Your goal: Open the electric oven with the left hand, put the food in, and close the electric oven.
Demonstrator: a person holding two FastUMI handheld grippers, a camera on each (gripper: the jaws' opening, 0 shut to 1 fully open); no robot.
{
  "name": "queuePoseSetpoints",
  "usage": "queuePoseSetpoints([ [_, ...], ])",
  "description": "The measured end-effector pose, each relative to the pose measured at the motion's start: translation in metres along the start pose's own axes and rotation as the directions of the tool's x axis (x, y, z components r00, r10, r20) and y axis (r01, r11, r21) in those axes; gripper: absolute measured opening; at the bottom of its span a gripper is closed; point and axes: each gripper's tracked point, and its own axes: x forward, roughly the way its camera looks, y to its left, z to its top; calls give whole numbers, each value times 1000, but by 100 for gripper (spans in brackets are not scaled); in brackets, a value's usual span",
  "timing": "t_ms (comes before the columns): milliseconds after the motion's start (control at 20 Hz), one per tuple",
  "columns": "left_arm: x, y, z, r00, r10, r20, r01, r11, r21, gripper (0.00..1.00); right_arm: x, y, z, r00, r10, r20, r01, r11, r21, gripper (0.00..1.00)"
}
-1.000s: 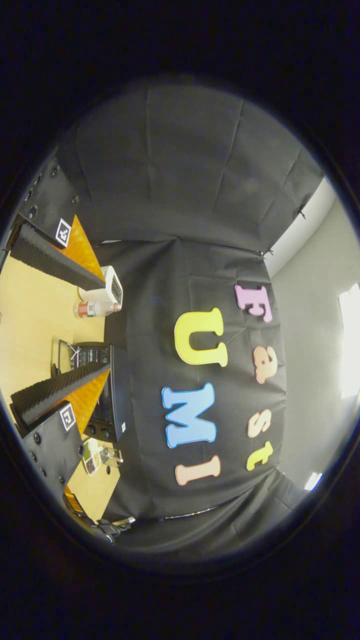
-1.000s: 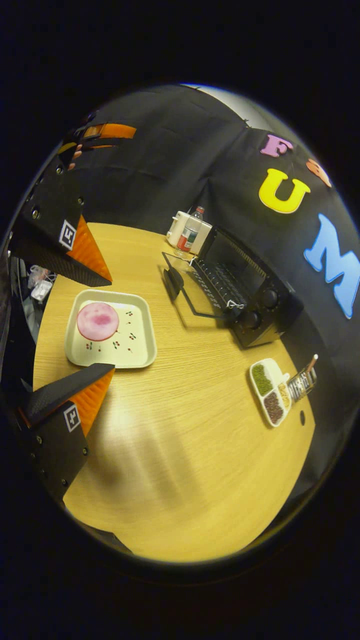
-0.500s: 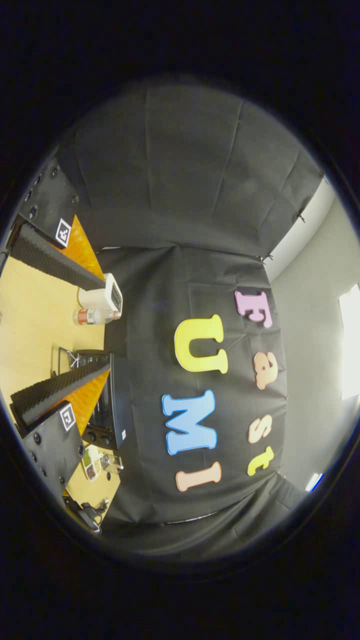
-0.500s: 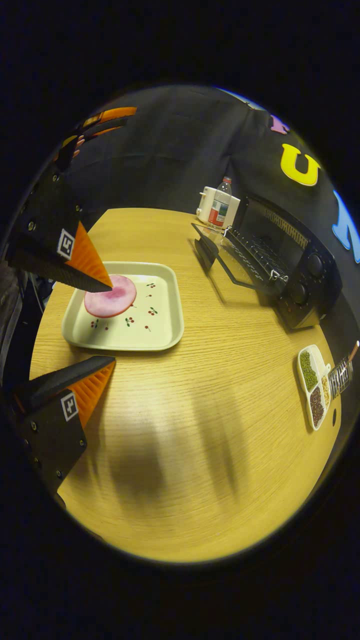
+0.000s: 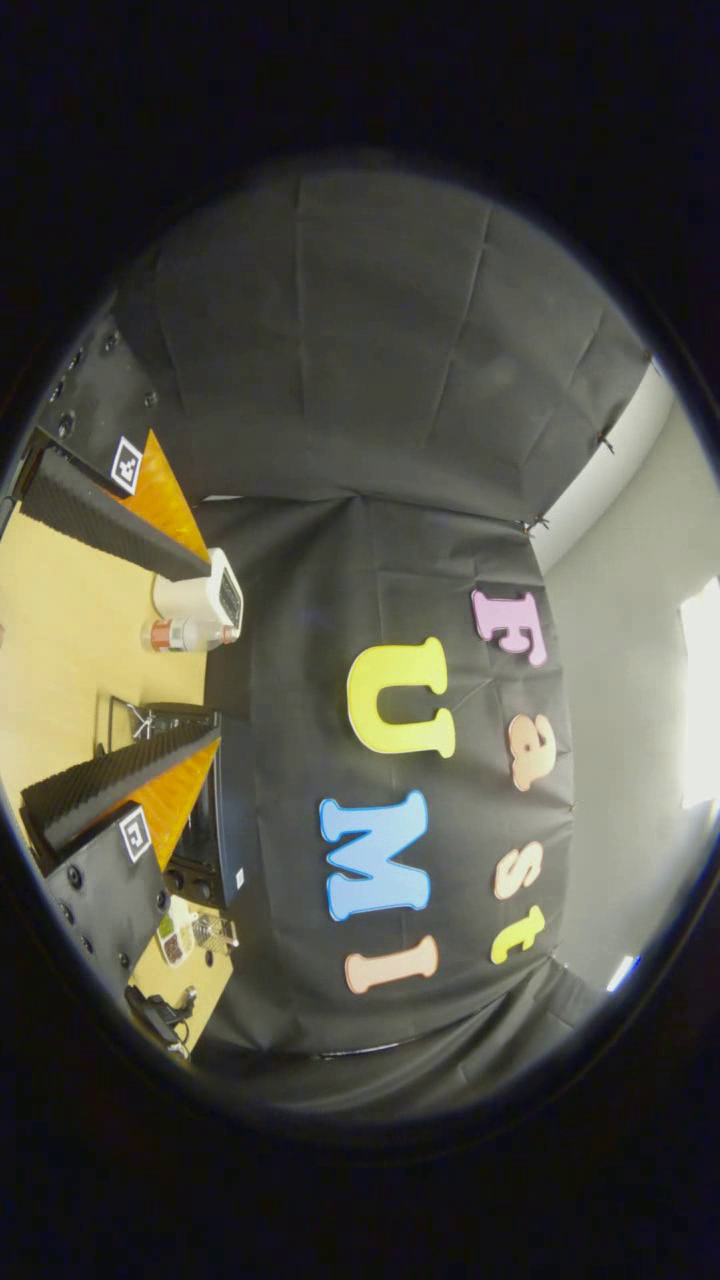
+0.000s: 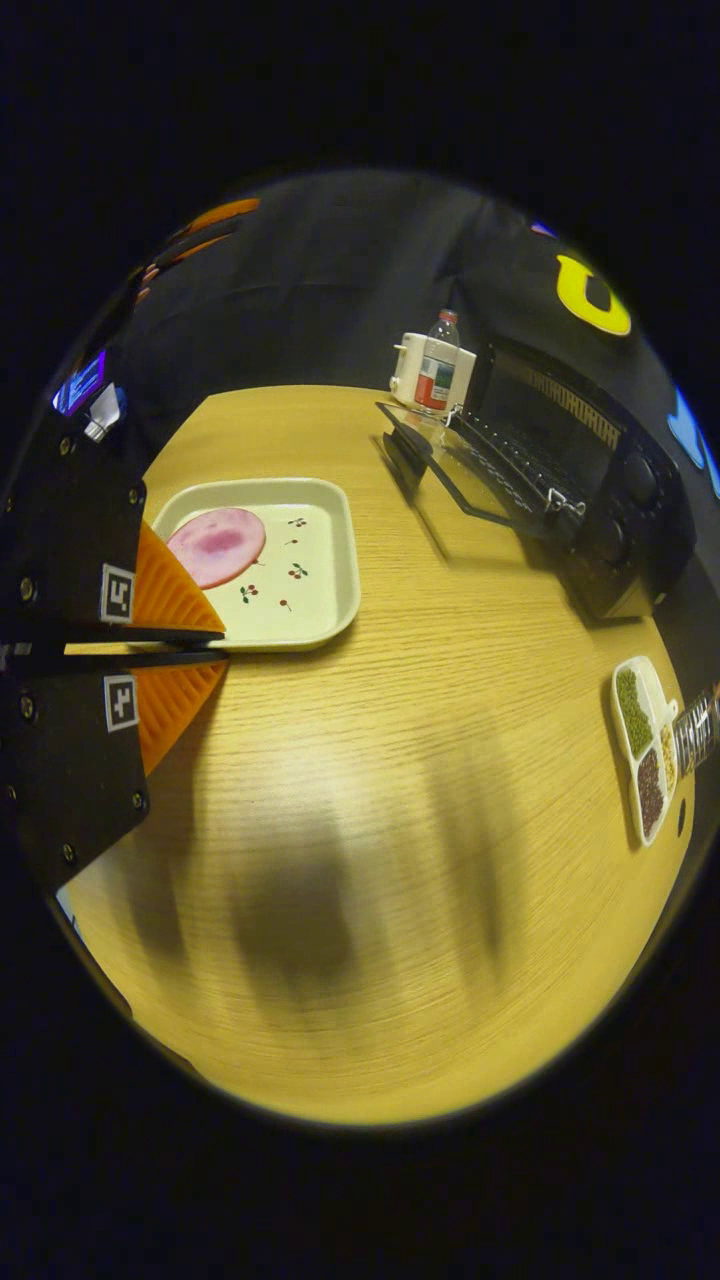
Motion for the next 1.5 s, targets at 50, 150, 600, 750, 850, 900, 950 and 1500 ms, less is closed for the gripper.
queuePoseSetpoints([
  [50,2,-2,1,1000,-3,1,3,1000,0,100,-1,3,-4,1000,14,-11,-14,1000,-6,5],
  [150,6,-5,5,1000,-9,15,9,1000,-3,100,-6,15,-2,998,62,3,-62,998,-3,5],
  [600,26,-12,15,999,-17,39,18,1000,-23,100,-21,58,7,984,173,34,-173,985,9,6],
  [750,35,-10,15,999,-16,39,17,1000,-25,100,-26,83,23,971,225,83,-230,972,51,6],
  [850,43,-9,16,999,-15,43,16,999,-30,100,-28,100,38,959,248,135,-258,964,65,6],
  [900,47,-8,15,999,-15,46,16,999,-33,100,-33,108,46,953,256,164,-271,960,73,6],
  [950,51,-6,17,999,-15,50,16,999,-34,100,-30,118,53,944,266,194,-286,954,84,6],
  [1500,103,27,14,999,9,48,-7,1000,-28,100,-12,175,146,850,230,474,-403,863,305,6],
])
